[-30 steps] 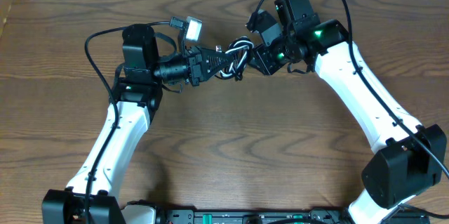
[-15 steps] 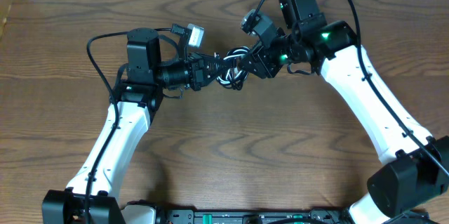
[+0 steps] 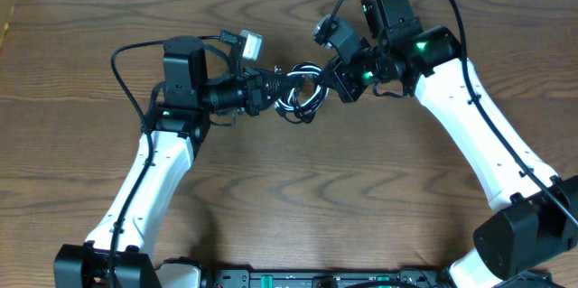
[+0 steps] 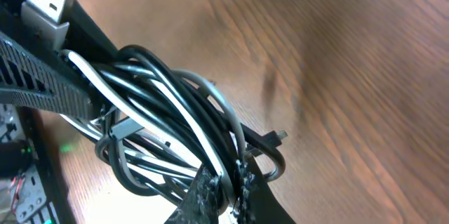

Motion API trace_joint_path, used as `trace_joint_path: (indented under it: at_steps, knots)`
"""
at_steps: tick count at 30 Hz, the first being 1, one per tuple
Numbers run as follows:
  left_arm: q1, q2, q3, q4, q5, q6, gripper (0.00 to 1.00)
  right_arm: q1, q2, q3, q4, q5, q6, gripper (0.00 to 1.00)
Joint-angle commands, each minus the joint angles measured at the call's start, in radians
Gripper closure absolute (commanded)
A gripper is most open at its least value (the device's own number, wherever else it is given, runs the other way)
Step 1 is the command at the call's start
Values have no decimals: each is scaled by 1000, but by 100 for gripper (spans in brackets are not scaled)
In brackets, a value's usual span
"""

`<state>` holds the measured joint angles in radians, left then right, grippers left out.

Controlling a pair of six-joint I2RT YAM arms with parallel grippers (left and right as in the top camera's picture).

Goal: Untangle cables
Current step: 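Release the cable onto the table and open both grippers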

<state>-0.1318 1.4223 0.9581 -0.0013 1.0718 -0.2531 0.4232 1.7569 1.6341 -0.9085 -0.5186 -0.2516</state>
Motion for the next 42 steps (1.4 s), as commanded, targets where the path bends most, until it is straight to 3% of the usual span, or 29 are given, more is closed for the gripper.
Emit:
trace_joint_path:
  at_steps: [1, 6, 8, 13, 16, 24, 28, 31, 33, 34, 35, 42]
  knots:
    - [2, -18, 1, -13, -156, 24, 90, 0, -12, -2, -24, 165, 127, 99]
    - [2, -18, 1, -44, -269, 24, 50, -11, -13, -2, -41, 213, 150, 99]
    - [2, -18, 1, -64, -291, 24, 43, -11, -14, -2, -34, 203, 150, 99]
    - [2, -18, 1, -89, -299, 24, 41, -11, -14, -2, -18, 163, 150, 99]
    - [2, -18, 1, -116, -299, 24, 35, -11, -14, -2, -2, 123, 150, 99]
    - [2, 10, 1, -136, -299, 24, 33, -11, -39, -2, 50, -42, 139, 99]
    - [2, 36, 1, -164, -297, 24, 32, -11, -48, -2, 40, 57, 163, 99]
    - [1, 60, 1, -183, -294, 24, 29, -11, -43, -2, -21, 237, 212, 98]
    - [0, 73, 1, -185, -290, 24, 26, -11, -36, -5, -50, 309, 230, 94]
    - [-1, 76, 1, -182, -280, 25, 26, -11, -31, -10, -56, 329, 229, 87]
    - [-6, 77, 1, -164, -249, 28, 26, -10, -14, -25, -52, 333, 229, 72]
    - [-38, 77, 1, -122, -207, 27, 26, -9, 127, -108, 69, 279, 149, 70]
